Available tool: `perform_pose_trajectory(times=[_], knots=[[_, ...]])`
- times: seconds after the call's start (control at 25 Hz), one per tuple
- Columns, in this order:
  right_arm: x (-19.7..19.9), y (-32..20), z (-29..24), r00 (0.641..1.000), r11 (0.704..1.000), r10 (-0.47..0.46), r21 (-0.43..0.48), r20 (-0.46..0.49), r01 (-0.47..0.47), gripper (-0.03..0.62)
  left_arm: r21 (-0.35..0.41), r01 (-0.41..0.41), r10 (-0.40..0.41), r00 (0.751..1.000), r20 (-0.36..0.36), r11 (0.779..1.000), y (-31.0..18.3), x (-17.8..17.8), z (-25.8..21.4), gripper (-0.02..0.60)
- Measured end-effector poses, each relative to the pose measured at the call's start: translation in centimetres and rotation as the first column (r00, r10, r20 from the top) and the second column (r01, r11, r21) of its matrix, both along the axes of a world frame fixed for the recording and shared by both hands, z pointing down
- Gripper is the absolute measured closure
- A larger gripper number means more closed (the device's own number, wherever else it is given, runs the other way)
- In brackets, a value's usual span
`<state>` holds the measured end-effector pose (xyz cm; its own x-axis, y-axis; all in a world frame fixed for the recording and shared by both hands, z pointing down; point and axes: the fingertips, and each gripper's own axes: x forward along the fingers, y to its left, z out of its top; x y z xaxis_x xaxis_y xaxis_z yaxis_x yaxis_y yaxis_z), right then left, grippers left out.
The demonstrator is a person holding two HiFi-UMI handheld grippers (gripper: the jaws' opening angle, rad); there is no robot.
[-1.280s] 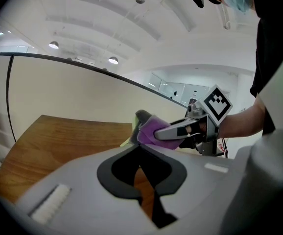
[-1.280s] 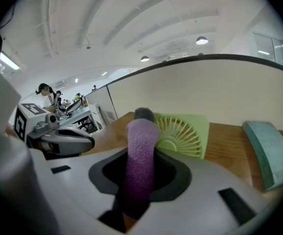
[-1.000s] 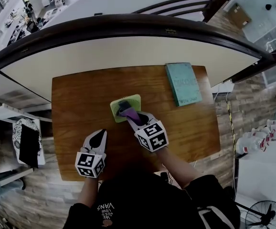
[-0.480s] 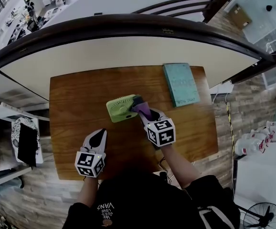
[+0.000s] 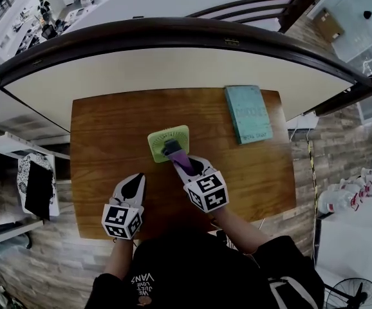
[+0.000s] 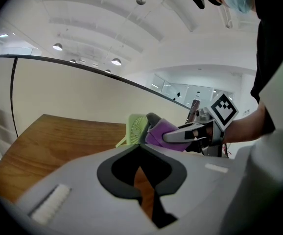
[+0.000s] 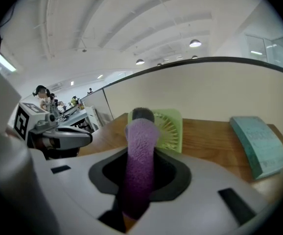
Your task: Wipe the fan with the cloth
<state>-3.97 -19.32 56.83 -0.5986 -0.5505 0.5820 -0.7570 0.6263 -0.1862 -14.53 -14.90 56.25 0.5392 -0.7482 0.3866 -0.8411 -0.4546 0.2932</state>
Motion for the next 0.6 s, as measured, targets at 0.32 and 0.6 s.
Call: perform_pose_trajectory(times=[0.32,0.6], knots=[[-6.0,1.2,2.9,0.991,0.99,-0.134,-0.05,0.004,0.134,0.496,-0.012,0.067,-0.067,0.997,0.024,0.998,1.6,-3.2,0.0,0.572],[-6.1,0.5,4.5,0.991,0.99,-0.128,-0.058,-0.033,0.126,0.496,-0.015,0.091,-0.091,0.996,0.028,0.996,2.0,-4.6,0.1,0.572]])
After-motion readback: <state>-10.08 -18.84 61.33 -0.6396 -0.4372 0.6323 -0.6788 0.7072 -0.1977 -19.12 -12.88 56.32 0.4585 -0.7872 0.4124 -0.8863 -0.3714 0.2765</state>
